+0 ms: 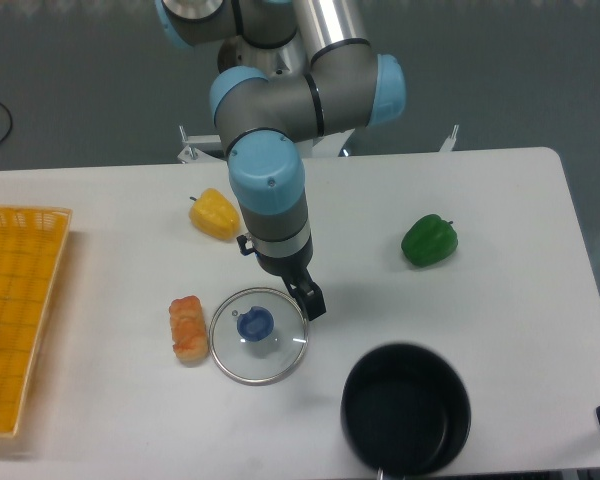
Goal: Pick up the yellow pepper
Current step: 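Move the gripper over toward the yellow bell pepper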
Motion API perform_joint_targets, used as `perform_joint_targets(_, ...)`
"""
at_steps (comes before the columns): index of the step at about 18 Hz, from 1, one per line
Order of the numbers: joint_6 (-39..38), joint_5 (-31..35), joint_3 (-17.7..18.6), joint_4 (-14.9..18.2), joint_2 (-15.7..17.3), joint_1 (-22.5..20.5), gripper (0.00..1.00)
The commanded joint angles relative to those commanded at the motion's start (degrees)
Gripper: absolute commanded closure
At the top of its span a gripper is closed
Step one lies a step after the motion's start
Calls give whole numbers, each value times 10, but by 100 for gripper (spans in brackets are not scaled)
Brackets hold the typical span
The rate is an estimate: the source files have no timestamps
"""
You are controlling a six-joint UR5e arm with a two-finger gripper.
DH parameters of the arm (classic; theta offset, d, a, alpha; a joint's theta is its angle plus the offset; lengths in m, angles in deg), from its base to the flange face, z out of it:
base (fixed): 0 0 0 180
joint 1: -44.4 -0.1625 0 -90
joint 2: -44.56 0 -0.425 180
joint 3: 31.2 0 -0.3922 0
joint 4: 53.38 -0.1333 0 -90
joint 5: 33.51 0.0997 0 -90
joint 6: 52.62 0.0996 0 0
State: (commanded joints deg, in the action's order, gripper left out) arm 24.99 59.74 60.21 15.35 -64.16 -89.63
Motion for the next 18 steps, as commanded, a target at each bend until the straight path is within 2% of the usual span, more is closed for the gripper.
perform_joint_targets(3, 4, 3, 22, -3, 8, -7, 0)
perform_joint_targets(6, 66, 6, 54, -5, 24, -14, 0)
perform_joint_targets(11, 126, 63, 62, -1, 24, -6, 0)
perform_joint_targets(13, 161, 64, 72, 0, 27, -5, 0)
perform_joint_targets(15, 198, 68, 75, 1, 29, 22, 0)
perform_joint_targets(18, 204, 99, 89, 7, 32, 74, 0)
